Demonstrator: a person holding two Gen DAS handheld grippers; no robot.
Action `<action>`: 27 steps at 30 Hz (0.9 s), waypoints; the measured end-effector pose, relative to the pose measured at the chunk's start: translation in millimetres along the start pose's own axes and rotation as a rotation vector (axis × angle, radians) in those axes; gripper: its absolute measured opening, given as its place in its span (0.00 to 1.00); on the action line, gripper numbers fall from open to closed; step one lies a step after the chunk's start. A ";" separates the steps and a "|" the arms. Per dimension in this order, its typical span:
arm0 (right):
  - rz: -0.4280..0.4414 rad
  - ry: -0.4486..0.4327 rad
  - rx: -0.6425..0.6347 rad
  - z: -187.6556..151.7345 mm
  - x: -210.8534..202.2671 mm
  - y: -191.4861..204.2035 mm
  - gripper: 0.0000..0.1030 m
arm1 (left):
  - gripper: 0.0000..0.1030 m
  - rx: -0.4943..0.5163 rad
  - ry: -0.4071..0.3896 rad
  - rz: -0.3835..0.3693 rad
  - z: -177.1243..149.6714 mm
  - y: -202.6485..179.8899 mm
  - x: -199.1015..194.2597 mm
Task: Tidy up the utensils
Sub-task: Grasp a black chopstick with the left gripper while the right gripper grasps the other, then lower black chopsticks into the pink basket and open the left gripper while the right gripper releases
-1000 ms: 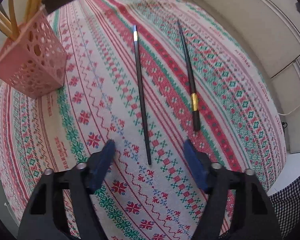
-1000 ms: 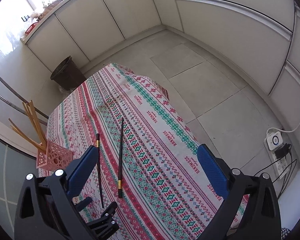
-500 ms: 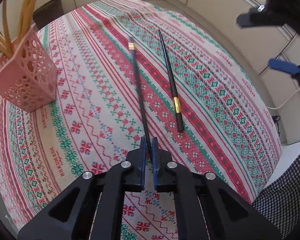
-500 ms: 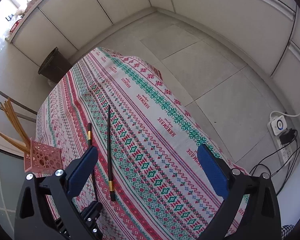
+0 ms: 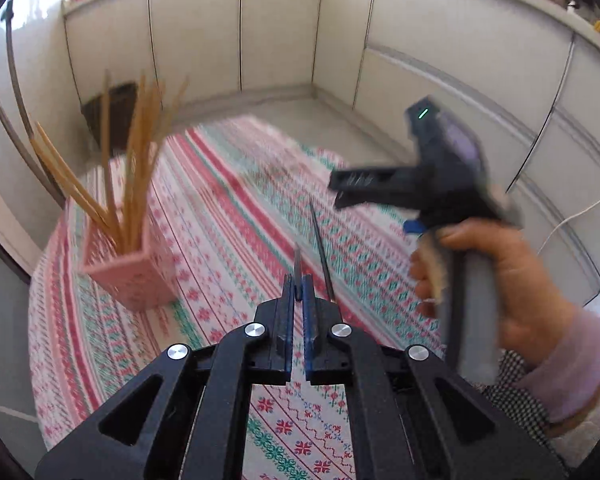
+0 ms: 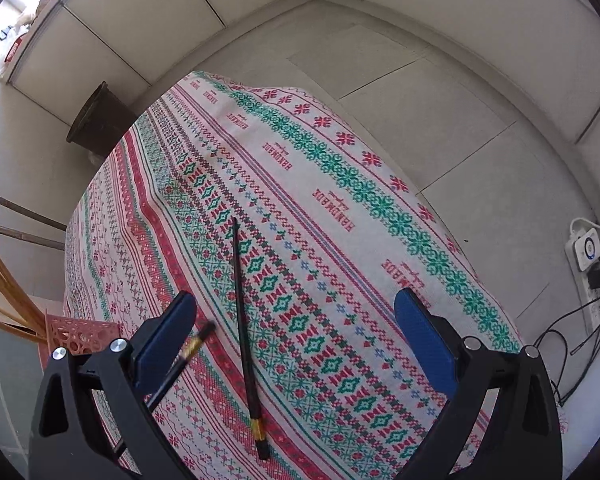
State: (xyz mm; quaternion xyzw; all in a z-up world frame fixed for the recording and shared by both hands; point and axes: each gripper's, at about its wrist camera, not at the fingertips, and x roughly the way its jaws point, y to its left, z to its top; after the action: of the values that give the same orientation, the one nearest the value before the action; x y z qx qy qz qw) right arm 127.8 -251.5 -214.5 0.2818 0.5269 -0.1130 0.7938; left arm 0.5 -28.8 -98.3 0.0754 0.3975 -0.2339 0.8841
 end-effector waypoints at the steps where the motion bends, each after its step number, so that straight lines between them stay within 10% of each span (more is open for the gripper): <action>1: -0.006 0.001 -0.012 1.3 3.6 4.7 0.94 | 0.03 0.005 -0.023 -0.001 3.6 -0.6 -5.8; 7: -0.054 0.017 -0.092 8.4 37.2 32.3 0.91 | 0.03 0.044 -0.122 0.013 13.6 0.4 -43.1; 10: -0.101 0.014 -0.157 5.0 52.7 46.8 0.66 | 0.03 0.058 -0.145 0.019 13.7 1.5 -54.5; 14: -0.106 -0.008 -0.239 -1.7 56.9 63.2 0.05 | 0.03 0.052 -0.174 0.018 16.0 5.4 -66.2; 27: 0.124 -0.113 -0.153 -12.6 -29.0 36.4 0.05 | 0.03 -0.064 -0.207 -0.012 24.7 28.2 -73.7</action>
State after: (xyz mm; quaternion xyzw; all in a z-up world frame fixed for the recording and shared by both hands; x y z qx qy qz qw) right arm 123.3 -218.1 -180.1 0.2455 0.4702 -0.0387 0.8469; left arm -12.1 14.2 -28.8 0.0203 0.3116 -0.2328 0.9210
